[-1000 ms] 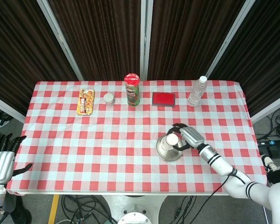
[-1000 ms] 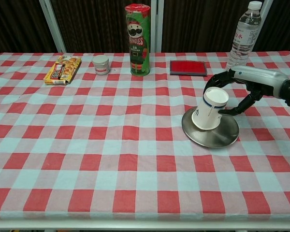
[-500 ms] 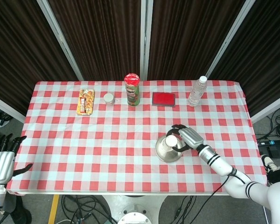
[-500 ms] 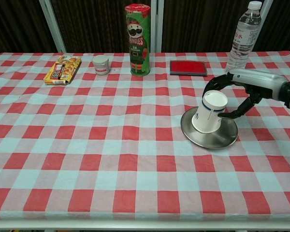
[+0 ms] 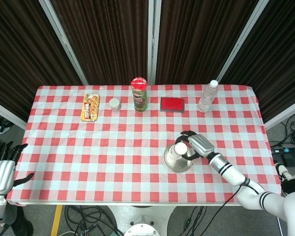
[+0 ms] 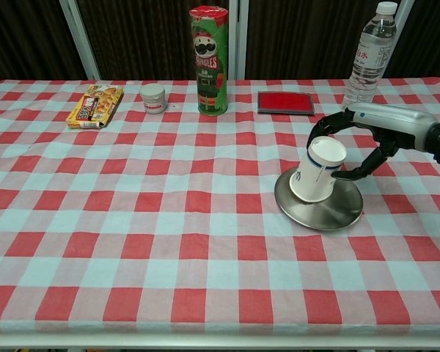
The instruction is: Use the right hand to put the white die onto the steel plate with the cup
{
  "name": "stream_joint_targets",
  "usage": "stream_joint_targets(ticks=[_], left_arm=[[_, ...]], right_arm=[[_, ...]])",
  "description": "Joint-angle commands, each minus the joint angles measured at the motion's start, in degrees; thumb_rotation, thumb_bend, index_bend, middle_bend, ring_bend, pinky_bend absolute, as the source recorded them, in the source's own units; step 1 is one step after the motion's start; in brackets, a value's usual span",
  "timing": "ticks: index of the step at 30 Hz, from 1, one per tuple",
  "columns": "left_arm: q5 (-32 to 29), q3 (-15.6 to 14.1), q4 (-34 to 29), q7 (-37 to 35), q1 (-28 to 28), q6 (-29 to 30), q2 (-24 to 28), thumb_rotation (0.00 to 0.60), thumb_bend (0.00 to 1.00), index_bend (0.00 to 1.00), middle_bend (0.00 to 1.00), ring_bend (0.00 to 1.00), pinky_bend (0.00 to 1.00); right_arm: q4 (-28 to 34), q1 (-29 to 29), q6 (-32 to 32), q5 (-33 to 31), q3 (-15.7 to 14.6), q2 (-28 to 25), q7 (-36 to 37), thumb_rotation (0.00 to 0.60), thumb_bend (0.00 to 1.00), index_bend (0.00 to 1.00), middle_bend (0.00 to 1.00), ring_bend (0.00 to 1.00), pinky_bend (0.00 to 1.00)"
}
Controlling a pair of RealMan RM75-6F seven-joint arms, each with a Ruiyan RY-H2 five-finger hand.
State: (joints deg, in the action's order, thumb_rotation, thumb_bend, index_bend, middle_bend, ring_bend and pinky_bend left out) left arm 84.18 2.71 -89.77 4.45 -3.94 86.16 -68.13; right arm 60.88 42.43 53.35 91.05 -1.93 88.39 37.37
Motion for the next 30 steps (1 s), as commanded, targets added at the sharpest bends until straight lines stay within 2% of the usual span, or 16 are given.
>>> stream_joint_targets(ticks=[1,3,5,11,16,19,23,24,27,30], left_arm=[[0.0,0.0,0.0,0.0,0.0,0.0,0.0,0.600,0.00,0.15,0.19,0.05,0.04],[0.0,0.0,0.0,-0.1,-0.1,-0.1,0.0,0.600,0.00,0.15,0.19,0.05,0.04],[0.2,0.1,0.2,-0.2,-0.1,-0.1,0.0,0.600,0.00,0.15,0.19,0.05,0.04],[0.6,0.1,0.6,-0.8,-0.2,0.3,-0.2,0.600,0.00,0.15,0.19,0.05,0.04],[0.7,0.1,0.8,-1.0,-0.1,0.4,-0.3,0.600,0.00,0.15,0.19,0.05,0.04],[0.9,0.1,0.8,-1.0,0.0,0.8,-0.3,0.600,0.00,0.15,0.19,0.05,0.04],[1.0,0.0,0.8,-1.0,0.1,0.8,-0.4,0.600,0.00,0.15,0.19,0.05,0.04],[1.0,-0.1,0.8,-1.0,0.1,0.8,-0.4,0.600,0.00,0.15,0.19,0.05,0.04],[1.2,-0.2,0.8,-1.0,0.2,0.9,-0.3,0.600,0.00,0.15,0.19,0.05,0.04],[1.4,-0.2,0.7,-1.1,0.3,1.2,-0.2,0.600,0.00,0.15,0.19,0.05,0.04]], right_arm=[[3.1,0.5,1.0,3.6,-2.5,-1.6,3.3,0.600,0.31,0.37,0.33,0.11,0.12],[4.0,0.4,2.0,4.9,-3.4,-2.7,5.4,0.600,0.31,0.37,0.33,0.11,0.12],[3.7,-0.2,3.2,4.2,-2.9,-3.2,6.2,0.600,0.31,0.37,0.33,0.11,0.12],[0.7,-2.0,4.3,-2.9,2.3,-2.8,5.1,0.600,0.31,0.37,0.33,0.11,0.12],[-4.6,-1.2,-0.5,-8.8,5.8,-0.4,1.6,0.600,0.31,0.34,0.32,0.11,0.12],[-7.6,-0.1,-4.2,-11.0,6.8,1.6,-1.4,0.600,0.31,0.26,0.28,0.09,0.12],[-8.0,0.8,-9.2,-12.8,6.8,2.1,-4.5,0.600,0.28,0.05,0.18,0.01,0.07],[-7.4,0.8,-9.7,-13.1,6.8,1.8,-5.3,0.600,0.28,0.02,0.17,0.00,0.06],[-4.6,-0.4,-7.9,-12.9,7.0,0.3,-6.6,0.600,0.27,0.00,0.08,0.00,0.02],[-0.3,-3.1,-1.6,-11.4,6.9,-2.6,-8.3,0.600,0.28,0.00,0.05,0.00,0.02]])
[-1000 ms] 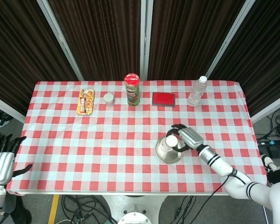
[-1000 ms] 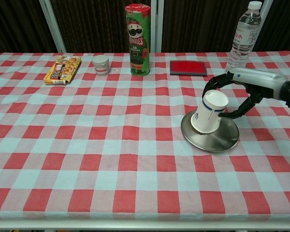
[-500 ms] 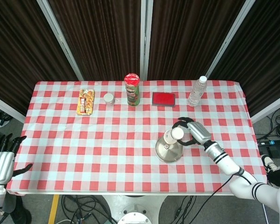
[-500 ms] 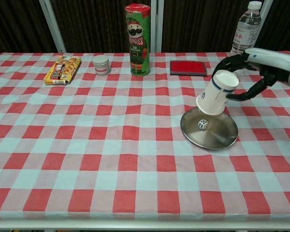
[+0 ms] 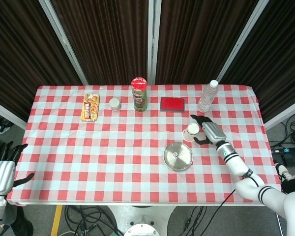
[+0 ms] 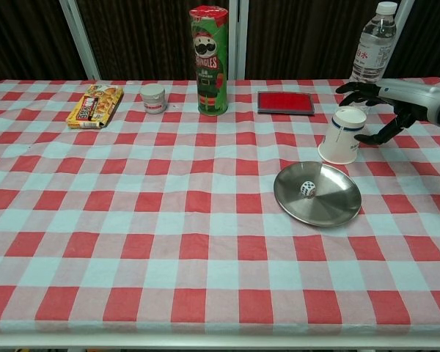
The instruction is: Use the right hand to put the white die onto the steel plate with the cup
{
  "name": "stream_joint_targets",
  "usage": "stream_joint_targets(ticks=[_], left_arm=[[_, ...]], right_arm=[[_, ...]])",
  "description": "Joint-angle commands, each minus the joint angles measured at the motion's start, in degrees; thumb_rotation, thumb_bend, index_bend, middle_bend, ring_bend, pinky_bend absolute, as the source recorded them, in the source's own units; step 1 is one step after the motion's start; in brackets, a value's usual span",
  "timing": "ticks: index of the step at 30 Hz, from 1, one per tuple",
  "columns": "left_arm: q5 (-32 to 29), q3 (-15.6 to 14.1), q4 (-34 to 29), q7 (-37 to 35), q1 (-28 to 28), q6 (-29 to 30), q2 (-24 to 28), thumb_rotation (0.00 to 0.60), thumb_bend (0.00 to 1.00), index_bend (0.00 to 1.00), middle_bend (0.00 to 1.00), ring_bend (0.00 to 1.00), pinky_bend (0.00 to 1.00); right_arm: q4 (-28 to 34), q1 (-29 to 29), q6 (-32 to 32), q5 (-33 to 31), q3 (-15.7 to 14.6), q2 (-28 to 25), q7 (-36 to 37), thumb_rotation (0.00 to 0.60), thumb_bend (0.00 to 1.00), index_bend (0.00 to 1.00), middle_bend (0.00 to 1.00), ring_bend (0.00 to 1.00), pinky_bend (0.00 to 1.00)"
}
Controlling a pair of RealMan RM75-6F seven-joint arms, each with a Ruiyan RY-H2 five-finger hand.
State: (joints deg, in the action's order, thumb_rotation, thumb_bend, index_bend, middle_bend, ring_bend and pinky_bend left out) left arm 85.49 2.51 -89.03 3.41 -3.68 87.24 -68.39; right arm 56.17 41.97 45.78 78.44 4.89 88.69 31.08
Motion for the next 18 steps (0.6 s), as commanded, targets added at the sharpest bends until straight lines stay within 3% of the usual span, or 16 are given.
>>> stream_joint_targets(ticks=[1,7,10,12,18], left_arm=[[0.1,0.0,0.0,-0.1,0.1,0.2,0.1,0.600,0.00,0.15,0.19,0.05,0.04],[0.9,-0.2,0.1,0.2,-0.1,0.2,-0.2,0.600,0.00,0.15,0.19,0.05,0.04],[1.2,-0.3,0.1,0.6,-0.5,-0.3,-0.4,0.600,0.00,0.15,0.19,0.05,0.04],[1.4,-0.3,-0.1,0.9,-0.7,-0.6,-0.5,0.600,0.00,0.15,0.19,0.05,0.04],[1.3,-0.2,-0.4,1.5,-1.3,-1.3,-1.3,0.600,0.00,0.15,0.19,0.05,0.04]], right_arm=[[6.5,-4.4,9.6,2.1,-0.2,-4.6,-3.6,0.600,0.28,0.00,0.04,0.00,0.02],[18.7,-15.7,26.4,3.7,-2.9,-14.1,-15.5,0.600,0.27,0.00,0.11,0.00,0.02],[24.6,-21.4,32.5,3.6,-4.8,-18.3,-19.0,0.600,0.17,0.00,0.12,0.00,0.02],[27.5,-24.5,35.6,3.7,-5.9,-20.1,-20.2,0.600,0.13,0.00,0.12,0.00,0.02],[33.8,-32.3,42.0,5.3,-9.4,-23.1,-21.0,0.600,0.12,0.00,0.12,0.00,0.02]])
